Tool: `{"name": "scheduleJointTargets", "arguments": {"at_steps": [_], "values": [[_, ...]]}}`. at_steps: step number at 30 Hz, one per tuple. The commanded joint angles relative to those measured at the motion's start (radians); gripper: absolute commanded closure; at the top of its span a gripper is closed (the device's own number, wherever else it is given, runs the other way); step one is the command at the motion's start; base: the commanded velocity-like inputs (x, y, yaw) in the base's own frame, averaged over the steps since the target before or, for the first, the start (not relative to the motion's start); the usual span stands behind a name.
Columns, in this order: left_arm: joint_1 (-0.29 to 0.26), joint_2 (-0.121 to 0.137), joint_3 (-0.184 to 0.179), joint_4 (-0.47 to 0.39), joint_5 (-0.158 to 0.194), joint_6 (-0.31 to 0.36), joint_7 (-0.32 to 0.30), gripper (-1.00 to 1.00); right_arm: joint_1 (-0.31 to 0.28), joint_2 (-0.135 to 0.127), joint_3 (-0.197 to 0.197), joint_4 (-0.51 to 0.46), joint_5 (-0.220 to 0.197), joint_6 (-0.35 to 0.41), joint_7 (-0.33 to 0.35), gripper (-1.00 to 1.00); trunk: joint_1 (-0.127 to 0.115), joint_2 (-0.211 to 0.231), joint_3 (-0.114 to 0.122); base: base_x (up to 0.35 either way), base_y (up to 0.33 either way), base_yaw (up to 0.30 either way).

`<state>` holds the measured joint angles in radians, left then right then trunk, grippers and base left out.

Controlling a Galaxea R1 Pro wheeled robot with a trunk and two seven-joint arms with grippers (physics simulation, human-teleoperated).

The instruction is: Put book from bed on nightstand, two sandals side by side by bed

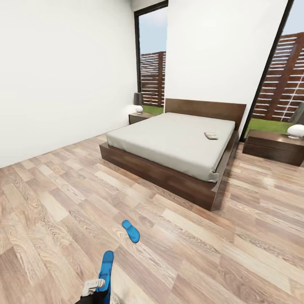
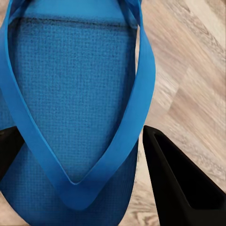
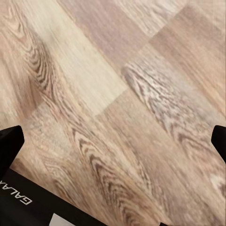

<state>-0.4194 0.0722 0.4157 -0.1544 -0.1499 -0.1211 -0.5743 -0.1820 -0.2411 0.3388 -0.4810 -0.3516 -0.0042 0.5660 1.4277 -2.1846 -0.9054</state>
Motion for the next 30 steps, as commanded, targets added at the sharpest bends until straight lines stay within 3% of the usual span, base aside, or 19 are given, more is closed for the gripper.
{"name": "scheduleJointTargets", "arguments": {"at_steps": [1, 30], "values": [[-0.001, 0.0, 0.008, 0.001, -0.012, -0.007, -0.004, 1.0, -0.001, -0.001, 0.006, 0.0, -0.009, 0.0, 0.0, -1.0, 0.0, 0.0, -0.001, 0.0, 0.0, 0.281], [-0.001, 0.0, 0.008, 0.001, -0.012, -0.006, -0.004, 1.0, -0.001, 0.0, 0.006, -0.001, -0.009, 0.0, -0.002, -1.0, 0.0, 0.0, -0.001, 0.0, 0.0, 0.281]]}}
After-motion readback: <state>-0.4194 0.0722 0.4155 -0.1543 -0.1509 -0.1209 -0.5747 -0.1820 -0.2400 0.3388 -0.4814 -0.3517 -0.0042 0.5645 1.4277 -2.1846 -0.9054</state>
